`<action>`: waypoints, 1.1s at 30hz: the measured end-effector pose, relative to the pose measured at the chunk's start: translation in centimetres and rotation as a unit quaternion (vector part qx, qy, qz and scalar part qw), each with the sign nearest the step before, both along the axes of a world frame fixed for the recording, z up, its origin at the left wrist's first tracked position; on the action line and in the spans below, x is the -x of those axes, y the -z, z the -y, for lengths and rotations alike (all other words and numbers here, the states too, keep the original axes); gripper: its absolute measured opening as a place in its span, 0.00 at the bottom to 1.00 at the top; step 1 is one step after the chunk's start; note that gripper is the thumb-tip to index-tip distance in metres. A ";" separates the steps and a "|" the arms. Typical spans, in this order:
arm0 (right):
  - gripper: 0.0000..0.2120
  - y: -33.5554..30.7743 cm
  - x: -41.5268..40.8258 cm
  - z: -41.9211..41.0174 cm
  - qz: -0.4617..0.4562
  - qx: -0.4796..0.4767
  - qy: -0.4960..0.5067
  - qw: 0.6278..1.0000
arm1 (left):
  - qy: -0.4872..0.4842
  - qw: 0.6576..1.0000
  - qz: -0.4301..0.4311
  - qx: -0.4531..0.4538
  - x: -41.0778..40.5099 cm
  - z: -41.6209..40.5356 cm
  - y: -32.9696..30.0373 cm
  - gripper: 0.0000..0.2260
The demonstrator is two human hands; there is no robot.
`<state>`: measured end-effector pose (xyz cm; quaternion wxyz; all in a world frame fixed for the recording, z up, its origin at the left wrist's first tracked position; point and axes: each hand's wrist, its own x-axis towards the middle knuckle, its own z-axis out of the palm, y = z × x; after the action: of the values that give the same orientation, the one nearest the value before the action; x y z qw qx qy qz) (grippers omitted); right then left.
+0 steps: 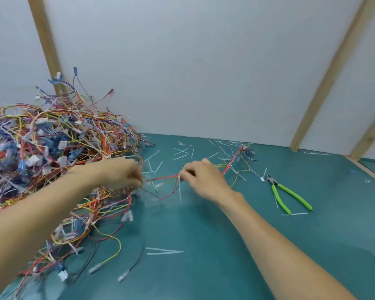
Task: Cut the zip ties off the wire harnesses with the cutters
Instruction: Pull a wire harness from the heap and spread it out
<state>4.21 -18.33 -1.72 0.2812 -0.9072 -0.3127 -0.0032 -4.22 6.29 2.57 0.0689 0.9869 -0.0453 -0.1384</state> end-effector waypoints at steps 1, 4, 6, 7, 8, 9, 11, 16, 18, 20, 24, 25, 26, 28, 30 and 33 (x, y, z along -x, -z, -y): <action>0.11 0.2 0.1 -0.7 -0.005 0.007 0.013 1.000 | -0.002 0.997 0.033 -0.063 0.1 -0.3 -0.1 0.08; 0.12 0.2 0.1 -2.2 -0.078 -0.170 0.066 0.980 | -0.030 0.987 0.109 -0.113 0.3 -0.5 0.4 0.09; 0.12 0.2 0.5 -2.6 -0.102 -0.192 0.032 0.976 | -0.037 0.987 0.109 -0.110 0.3 -0.8 0.8 0.11; 0.12 0.5 0.5 -2.7 -0.111 -0.218 0.034 0.969 | -0.038 0.989 0.106 -0.091 0.3 -0.9 0.9 0.12; 0.13 0.6 0.2 -2.6 -0.111 -0.256 0.050 0.959 | -0.041 0.992 0.108 -0.049 0.3 -1.0 0.9 0.11; 0.13 0.8 0.2 -2.3 -0.095 -0.270 0.062 0.956 | -0.044 0.992 0.114 0.013 0.3 -1.0 0.9 0.10; 0.13 1.4 0.6 -1.8 -0.099 -0.245 0.037 0.964 | -0.027 0.988 0.102 0.114 0.4 -0.7 0.7 0.06; 0.13 2.1 0.6 -1.2 -0.117 -0.098 0.084 0.985 | -0.022 0.991 0.086 0.097 0.1 0.8 0.8 0.06; 0.14 1.8 0.5 -1.5 -0.160 -0.233 0.110 0.953 | -0.030 0.984 0.073 0.161 -0.3 1.5 0.5 0.08; 0.14 1.4 0.5 -1.8 -0.205 -0.406 0.164 0.875 | -0.022 0.975 -0.003 0.223 -0.3 2.5 0.3 0.06; 0.15 1.2 -0.1 -1.7 -0.211 -0.434 0.181 0.857 | -0.072 0.947 0.165 0.267 -0.7 3.5 0.4 0.05; 0.15 1.2 -0.5 -1.2 -0.207 -0.445 0.195 0.849 | -0.093 0.931 0.221 0.275 -0.7 3.4 0.5 0.08; 0.15 1.1 -0.8 -0.6 -0.216 -0.456 0.197 0.840 | -0.094 0.937 0.238 0.239 -0.5 3.2 0.5 0.12; 0.15 1.0 -1.1 0.3 -0.261 -0.468 0.160 0.829 | -0.059 0.984 0.165 0.028 -0.1 2.8 0.5 0.14; 0.13 1.1 -1.4 0.8 -0.267 -0.490 0.170 0.812 | -0.040 0.993 0.066 -0.085 0.4 2.5 0.8 0.09; 0.14 1.3 -1.9 1.9 -0.205 -0.460 0.239 0.830 | -0.057 0.992 0.061 -0.098 0.8 2.2 0.6 0.08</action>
<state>6.09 -20.28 -3.00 0.7145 -0.6989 0.0160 -0.0277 -4.97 4.07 2.00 -0.0236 0.9965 0.0208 -0.0775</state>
